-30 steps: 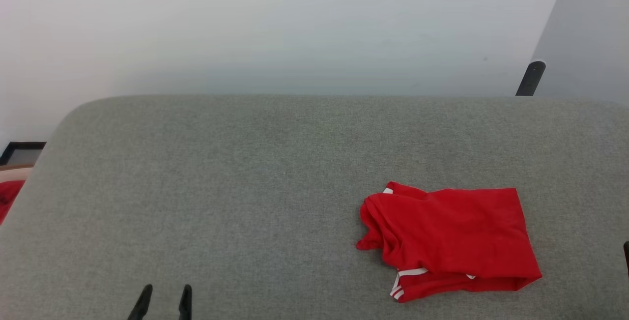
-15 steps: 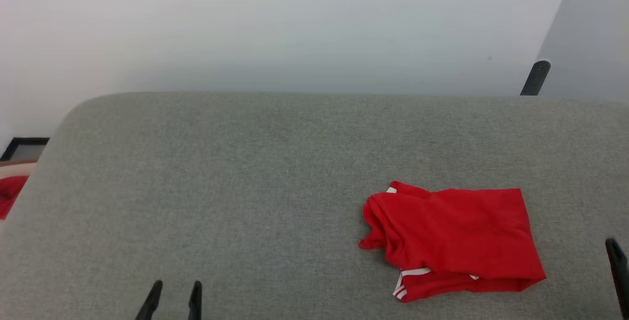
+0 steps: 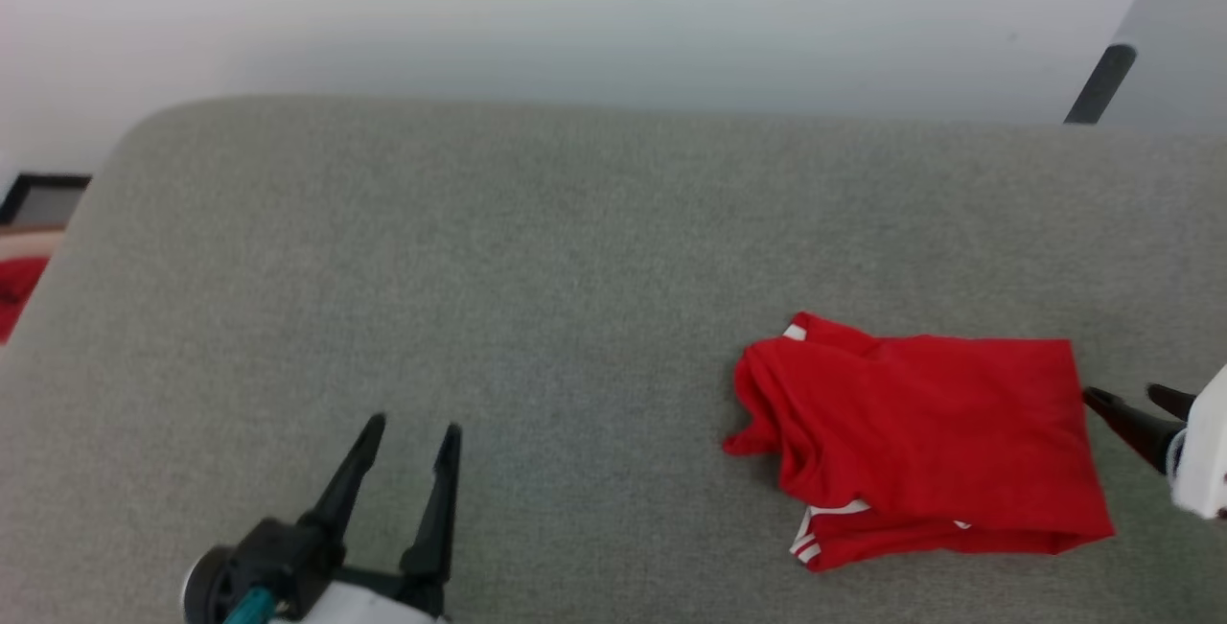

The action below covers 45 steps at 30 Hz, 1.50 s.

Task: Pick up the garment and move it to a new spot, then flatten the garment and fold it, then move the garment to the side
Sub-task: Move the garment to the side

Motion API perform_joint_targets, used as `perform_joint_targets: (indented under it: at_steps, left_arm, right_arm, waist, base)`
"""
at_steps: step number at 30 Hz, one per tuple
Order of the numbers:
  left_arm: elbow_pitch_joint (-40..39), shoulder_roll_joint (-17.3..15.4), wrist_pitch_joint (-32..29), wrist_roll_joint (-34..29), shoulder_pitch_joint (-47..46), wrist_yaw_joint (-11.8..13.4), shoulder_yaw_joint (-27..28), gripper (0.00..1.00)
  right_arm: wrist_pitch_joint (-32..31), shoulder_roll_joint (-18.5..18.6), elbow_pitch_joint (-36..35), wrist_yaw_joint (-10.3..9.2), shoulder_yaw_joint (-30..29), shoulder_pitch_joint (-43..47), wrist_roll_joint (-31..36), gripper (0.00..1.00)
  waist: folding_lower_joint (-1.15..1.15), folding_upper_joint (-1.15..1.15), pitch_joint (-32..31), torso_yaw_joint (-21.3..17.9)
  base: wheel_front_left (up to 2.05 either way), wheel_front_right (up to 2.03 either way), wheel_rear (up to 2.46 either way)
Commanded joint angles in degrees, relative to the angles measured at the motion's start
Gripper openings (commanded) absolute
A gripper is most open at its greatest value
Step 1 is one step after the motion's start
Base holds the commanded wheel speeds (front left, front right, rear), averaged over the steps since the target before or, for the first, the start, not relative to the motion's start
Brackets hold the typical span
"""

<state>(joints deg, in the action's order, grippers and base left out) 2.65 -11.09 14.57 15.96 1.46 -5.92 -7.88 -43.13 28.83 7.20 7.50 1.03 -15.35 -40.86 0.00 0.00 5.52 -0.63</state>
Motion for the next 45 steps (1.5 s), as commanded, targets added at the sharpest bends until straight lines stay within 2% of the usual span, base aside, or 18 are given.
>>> perform_joint_targets:
  at_steps: [1, 7, 10, 15, 16, 17, 18, 19, 24, 32, 40, 45]
  left_arm:
    - [0.2, 0.0, 0.0, -0.6, -1.1, -0.2, -0.2, 1.0]
    - [1.7, 0.6, 0.4, -0.8, -6.3, -0.7, -2.1, 1.0]
    - [2.4, 1.0, 0.5, -1.0, -8.3, -0.9, -2.6, 1.0]
    - [4.0, 1.7, 0.6, -1.3, -11.4, -1.1, -3.7, 1.0]
    - [4.3, 1.8, 0.6, -1.4, -11.9, -1.2, -3.7, 1.0]
    - [4.5, 1.9, 0.5, -1.4, -12.3, -1.2, -3.7, 1.0]
    - [4.7, 1.8, 0.5, -1.4, -12.6, -1.3, -3.7, 1.0]
    - [4.9, 1.7, 0.5, -1.5, -13.0, -1.2, -3.7, 1.0]
    - [5.8, 0.9, 0.5, -2.1, -14.0, -1.4, -3.5, 1.0]
    - [3.4, -0.6, 0.5, -2.2, -15.7, -1.6, -4.5, 1.0]
    - [2.5, -4.9, 0.5, -2.0, -20.6, -1.6, -8.2, 1.0]
    - [2.4, -7.3, 0.5, -2.6, -25.6, -1.7, -9.8, 1.0]
  right_arm:
    - [-1.4, 0.7, 0.7, -0.02, 0.5, -1.1, 0.1, 1.0]
    - [-9.7, 1.9, 5.7, -0.02, 0.4, -5.1, -0.2, 1.0]
    - [-10.9, 1.8, 7.2, -0.02, 1.2, -5.4, 1.2, 1.0]
    - [-10.7, -0.7, 9.6, -0.02, 2.1, -4.9, 0.2, 1.0]
    - [-10.4, -1.1, 9.8, -0.02, 2.6, -4.7, 0.0, 0.85]
    - [-9.8, -1.6, 10.0, -0.02, 2.8, -4.6, -0.3, 0.44]
    - [-9.1, -1.9, 10.0, -0.02, 3.2, -4.6, -0.7, 0.11]
    - [-8.2, -2.3, 10.2, -0.01, 3.3, -4.8, -0.9, 0.0]
    - [-3.4, -1.6, 9.8, -0.06, 2.3, -5.1, -2.6, 0.0]
    - [5.7, 2.8, 9.0, -0.04, -2.9, -4.2, -5.2, 0.0]
    - [12.4, 8.0, 13.3, -0.04, -7.8, -3.8, -7.1, 0.0]
    - [17.5, 10.5, 17.5, -0.04, -6.6, -7.2, -3.6, 0.0]
  waist:
    - [0.0, 0.0, 3.0, 1.7]
    - [0.0, 0.0, 7.8, 3.5]
    - [0.0, 0.0, 10.0, 4.0]
    - [0.0, 0.0, 12.4, 4.3]
    - [0.0, 0.0, 12.7, 4.3]
    - [0.0, 0.0, 12.8, 4.2]
    - [0.0, 0.0, 12.9, 4.0]
    - [0.0, 0.0, 12.9, 3.8]
    - [0.0, 0.0, 12.5, 1.8]
    - [0.0, 0.0, 13.2, -4.4]
    - [0.0, 0.0, 16.2, -10.7]
    - [0.0, 0.0, 19.0, -13.5]
  base:
    - [0.0, 0.0, 0.0]
    - [0.0, 0.0, 0.0]
    - [0.0, 0.0, 0.0]
    - [0.0, 0.0, 0.0]
    - [0.0, 0.0, 0.0]
    - [0.0, 0.0, 0.0]
    - [0.0, 0.0, 0.0]
    - [0.0, 0.0, 0.0]
    - [0.0, 0.0, 0.0]
    - [0.0, 0.0, 0.0]
    - [0.0, 0.0, 0.0]
    - [0.0, 0.0, 0.0]
